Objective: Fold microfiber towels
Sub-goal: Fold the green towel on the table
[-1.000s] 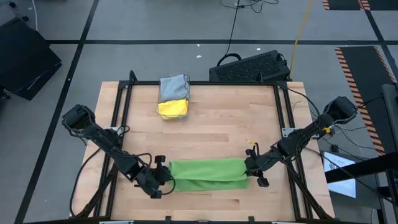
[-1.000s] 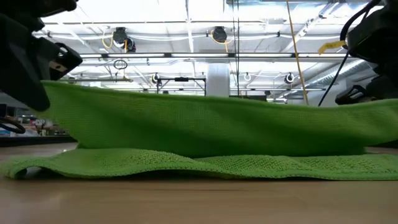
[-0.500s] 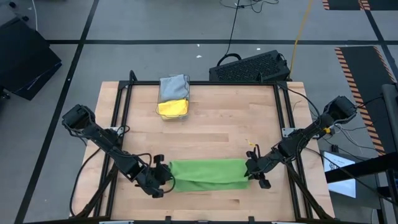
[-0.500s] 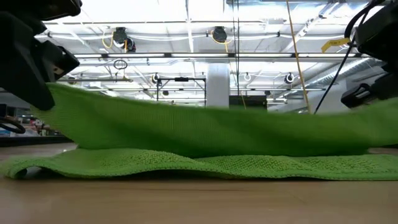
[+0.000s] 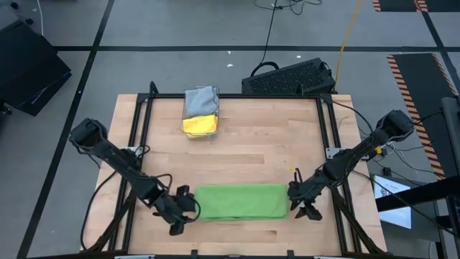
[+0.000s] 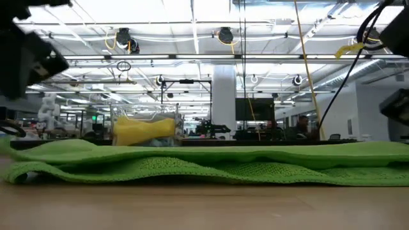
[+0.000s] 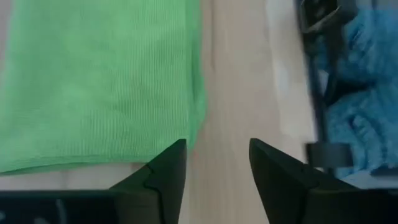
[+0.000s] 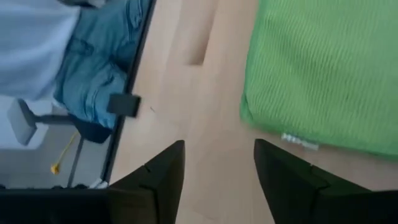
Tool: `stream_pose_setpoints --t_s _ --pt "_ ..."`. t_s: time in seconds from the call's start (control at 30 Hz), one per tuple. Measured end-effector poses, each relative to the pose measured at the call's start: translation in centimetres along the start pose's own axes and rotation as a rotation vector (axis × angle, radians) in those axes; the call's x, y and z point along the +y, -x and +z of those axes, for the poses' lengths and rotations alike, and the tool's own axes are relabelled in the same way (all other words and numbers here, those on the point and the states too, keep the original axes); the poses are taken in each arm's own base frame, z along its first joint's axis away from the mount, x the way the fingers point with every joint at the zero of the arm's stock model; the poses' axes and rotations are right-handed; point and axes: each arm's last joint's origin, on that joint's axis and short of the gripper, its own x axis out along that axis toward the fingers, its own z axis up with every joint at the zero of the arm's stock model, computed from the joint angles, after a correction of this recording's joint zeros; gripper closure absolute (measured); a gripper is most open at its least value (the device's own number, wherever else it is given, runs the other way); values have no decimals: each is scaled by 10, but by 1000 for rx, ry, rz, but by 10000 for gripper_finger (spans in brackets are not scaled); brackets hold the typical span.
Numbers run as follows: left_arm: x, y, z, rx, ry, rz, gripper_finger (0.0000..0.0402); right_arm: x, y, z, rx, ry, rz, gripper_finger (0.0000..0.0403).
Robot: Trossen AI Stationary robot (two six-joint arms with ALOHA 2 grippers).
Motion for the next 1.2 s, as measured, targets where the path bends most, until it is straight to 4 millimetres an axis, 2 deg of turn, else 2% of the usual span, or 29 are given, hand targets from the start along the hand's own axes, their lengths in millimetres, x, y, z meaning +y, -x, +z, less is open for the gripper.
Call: stream_pose_setpoints --t_s 0.2,0.33,0.47,0.53,0.73,0.87,0.97,1.03,1.13,1.2 --pt "3 25 9 -128 -13 74 241 3 7 12 -224 71 -115 230" --pt "6 24 16 -292 -47 231 258 5 7 26 -444 132 -233 237" --pt "9 -1 14 -252 -66 228 274 6 -1 35 -602 194 -247 239" --pt "8 -15 11 -222 -75 204 280 3 -9 36 -628 216 -244 239" --pt "16 -54 -9 -82 -79 228 294 -14 -40 32 -630 220 -329 239" --pt "17 -64 -14 -42 -86 219 295 -28 -57 23 -565 188 -395 239" --pt "16 -60 -14 -21 -99 193 295 -37 -66 15 -515 153 -425 244" --pt "15 -51 -12 -1 -130 170 295 -40 -69 13 -509 129 -429 251" --pt "11 -28 -1 -49 -158 136 295 -41 -71 12 -502 112 -426 262" --pt "14 -11 7 -111 -160 198 295 -39 -69 13 -495 114 -401 268"
